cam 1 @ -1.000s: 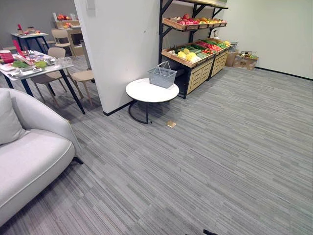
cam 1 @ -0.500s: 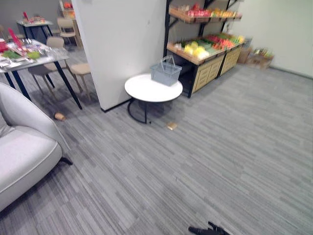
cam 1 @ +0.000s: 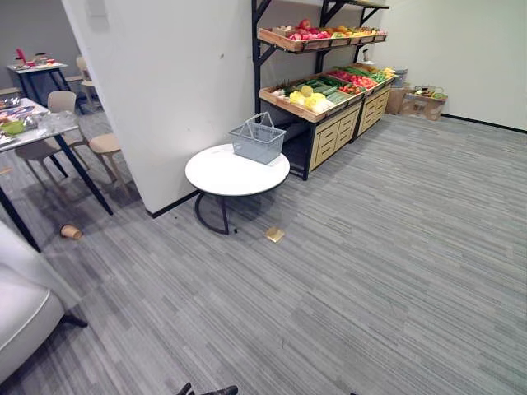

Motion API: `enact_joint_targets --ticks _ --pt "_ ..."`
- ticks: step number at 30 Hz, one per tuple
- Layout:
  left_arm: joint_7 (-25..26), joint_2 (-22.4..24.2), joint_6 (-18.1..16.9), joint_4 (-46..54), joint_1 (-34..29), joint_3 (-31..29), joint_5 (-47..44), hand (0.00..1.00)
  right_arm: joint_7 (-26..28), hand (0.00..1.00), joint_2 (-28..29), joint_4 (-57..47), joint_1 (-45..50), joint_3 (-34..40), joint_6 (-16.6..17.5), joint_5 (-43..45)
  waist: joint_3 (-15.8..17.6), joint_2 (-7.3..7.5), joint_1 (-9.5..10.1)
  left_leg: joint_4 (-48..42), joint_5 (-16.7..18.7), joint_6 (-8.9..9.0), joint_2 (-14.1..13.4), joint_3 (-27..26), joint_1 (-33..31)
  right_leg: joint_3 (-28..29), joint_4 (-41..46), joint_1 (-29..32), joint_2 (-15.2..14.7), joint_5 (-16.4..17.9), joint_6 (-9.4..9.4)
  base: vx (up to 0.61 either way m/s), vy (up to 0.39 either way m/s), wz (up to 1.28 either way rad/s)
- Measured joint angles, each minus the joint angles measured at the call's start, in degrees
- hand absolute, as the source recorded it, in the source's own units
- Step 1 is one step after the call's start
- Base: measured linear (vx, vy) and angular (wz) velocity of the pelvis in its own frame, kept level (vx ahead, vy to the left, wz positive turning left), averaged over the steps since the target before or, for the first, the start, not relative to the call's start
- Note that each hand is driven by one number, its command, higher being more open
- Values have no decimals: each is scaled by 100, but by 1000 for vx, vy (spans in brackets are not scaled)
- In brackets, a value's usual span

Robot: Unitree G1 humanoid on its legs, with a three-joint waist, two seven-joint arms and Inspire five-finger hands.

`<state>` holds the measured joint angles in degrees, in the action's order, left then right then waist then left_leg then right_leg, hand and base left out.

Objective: Pick vegetable in the basket

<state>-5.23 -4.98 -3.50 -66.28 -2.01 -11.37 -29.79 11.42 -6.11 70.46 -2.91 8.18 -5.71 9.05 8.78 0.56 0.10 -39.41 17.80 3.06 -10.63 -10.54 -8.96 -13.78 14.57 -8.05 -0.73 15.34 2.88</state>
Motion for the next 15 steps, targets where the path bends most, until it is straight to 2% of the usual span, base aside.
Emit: enact_joint_targets --ticks 1,2,3,4,5,6,8,9,10,11,12,14,15 --pt "-26 9 -25 20 5 -45 7 100 8 100 28 -4 -23 70 8 -28 59 65 4 1001 -172 6 320 55 -211 123 -8 -40 -191 77 -126 272 184 -49" --pt "-39 9 -14 17 4 -51 8 100 16 100 27 -11 -18 89 11 -33 67 75 18 1492 -408 -5 449 118 -329 169 -19 -71 -268 118 -194 273 189 -43" --pt "-51 10 -12 15 -25 -123 -4 100 18 100 27 -19 -3 92 9 -69 89 117 74 1984 -1014 -17 650 240 -359 308 -62 -150 -395 169 -269 425 227 -61" --pt "-22 17 -26 49 -82 -160 -34 100 19 100 29 -94 78 78 -17 -181 59 106 203 2472 -1745 -148 849 279 -236 526 -254 -290 -524 191 -360 468 220 -53" --pt "-15 4 -31 79 -77 -165 -33 100 23 100 55 -106 97 66 -8 -224 50 147 213 2494 -1689 -137 930 230 -199 572 -339 -312 -572 155 -376 486 206 -31" --pt "-16 45 -47 105 -44 -222 -26 100 41 100 57 -106 90 33 15 -255 73 170 166 2331 -1649 -269 945 171 -250 743 -471 -347 -590 -32 -324 364 177 -1" --pt "-28 66 -15 147 -42 -577 -99 100 52 100 102 -101 26 -30 -4 -279 125 208 237 1155 -1329 -346 773 -245 -588 1273 -590 -624 -646 -579 -472 401 274 -13" --pt "-23 57 -16 167 -85 -611 -112 100 54 100 126 -93 63 -31 -22 -274 87 249 242 1325 -1186 -364 849 -309 -565 1364 -549 -656 -736 -599 -517 281 248 -28" --pt "-16 124 -12 178 -183 -528 -96 100 39 100 74 -108 199 -22 -23 -270 -111 173 219 2075 -1339 -505 806 -345 -263 1418 -411 -683 -687 -586 -533 262 210 -33" --pt "-23 33 20 119 -186 -462 -92 100 -5 100 154 -103 223 27 -14 -226 -197 299 225 2166 -1271 -535 964 -487 -82 1462 -117 -617 -851 -548 -593 264 194 -36" --pt "-22 12 35 83 -185 -422 -89 100 -15 100 155 -107 214 45 -19 -228 -235 307 229 2235 -1228 -563 1004 -536 -4 1489 131 -502 -901 -565 -621 316 194 -34" --pt "-11 -88 63 -78 -138 -183 -99 100 7 100 178 -121 209 307 27 -217 -288 342 171 2424 -1073 -665 1189 -631 335 1569 1423 9 -1074 -708 -668 288 182 -18" --pt "-10 -119 65 -106 -136 -88 -99 100 8 100 194 -131 216 403 58 -208 -297 355 139 2464 -1043 -709 1240 -629 439 1546 1792 120 -1124 -801 -664 273 143 6"
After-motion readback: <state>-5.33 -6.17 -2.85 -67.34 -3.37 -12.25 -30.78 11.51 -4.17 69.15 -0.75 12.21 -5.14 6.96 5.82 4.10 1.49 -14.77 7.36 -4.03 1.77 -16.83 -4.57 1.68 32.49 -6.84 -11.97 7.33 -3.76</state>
